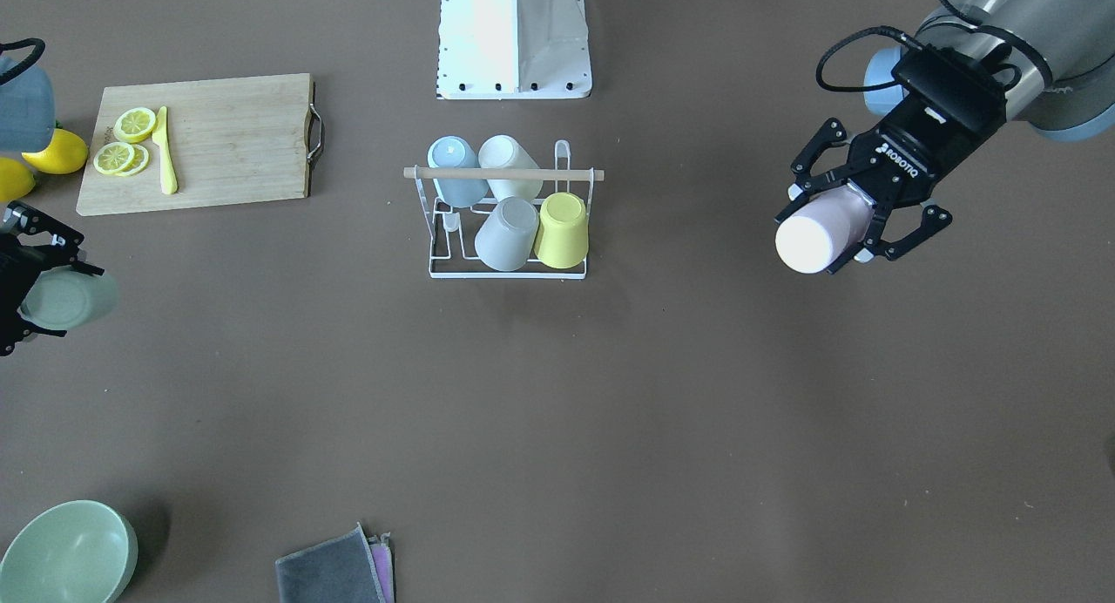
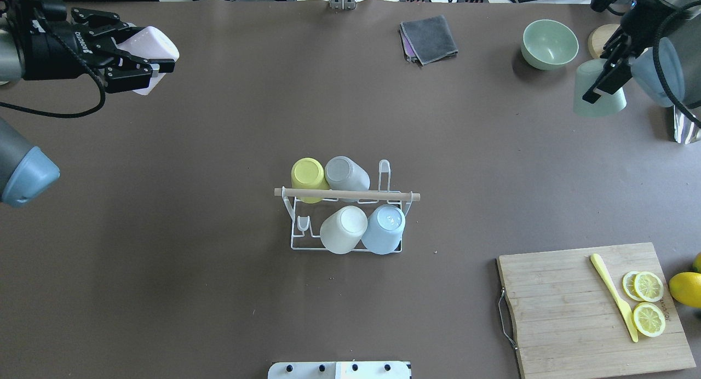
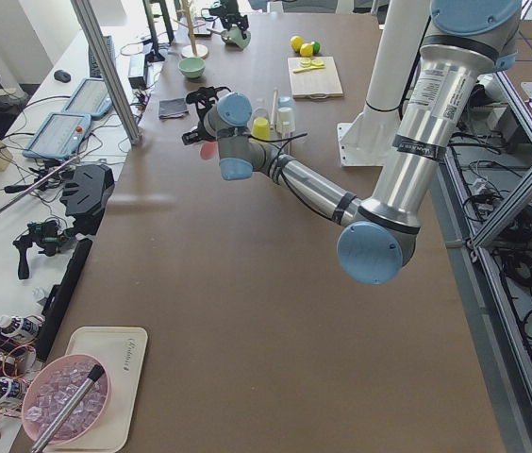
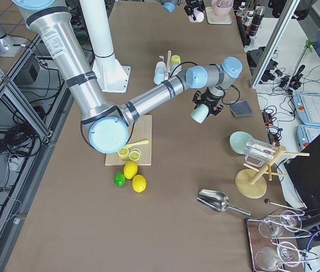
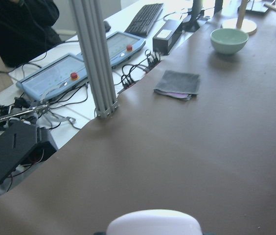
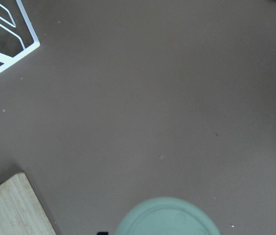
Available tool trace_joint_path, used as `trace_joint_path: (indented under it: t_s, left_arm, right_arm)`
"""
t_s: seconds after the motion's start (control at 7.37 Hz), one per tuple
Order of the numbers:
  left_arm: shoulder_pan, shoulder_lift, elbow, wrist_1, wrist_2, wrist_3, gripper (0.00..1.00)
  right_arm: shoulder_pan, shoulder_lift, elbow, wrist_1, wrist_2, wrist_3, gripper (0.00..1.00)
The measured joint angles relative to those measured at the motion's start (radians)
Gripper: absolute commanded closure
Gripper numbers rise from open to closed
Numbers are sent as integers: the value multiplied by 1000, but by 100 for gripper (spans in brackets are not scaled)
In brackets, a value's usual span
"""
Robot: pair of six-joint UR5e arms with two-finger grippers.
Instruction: Place cup on cup holder
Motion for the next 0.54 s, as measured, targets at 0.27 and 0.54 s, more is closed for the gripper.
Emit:
trace_joint_path:
  t_s: [0.27,0.54]
  left_arm:
    - [81,3,-12,-158,154,-52,100]
    - [266,25,-67,-216,426,-52,100]
  right_arm:
    - [36,-42,9,180,143,13,100]
    - [43,-68,51,384,197,62,100]
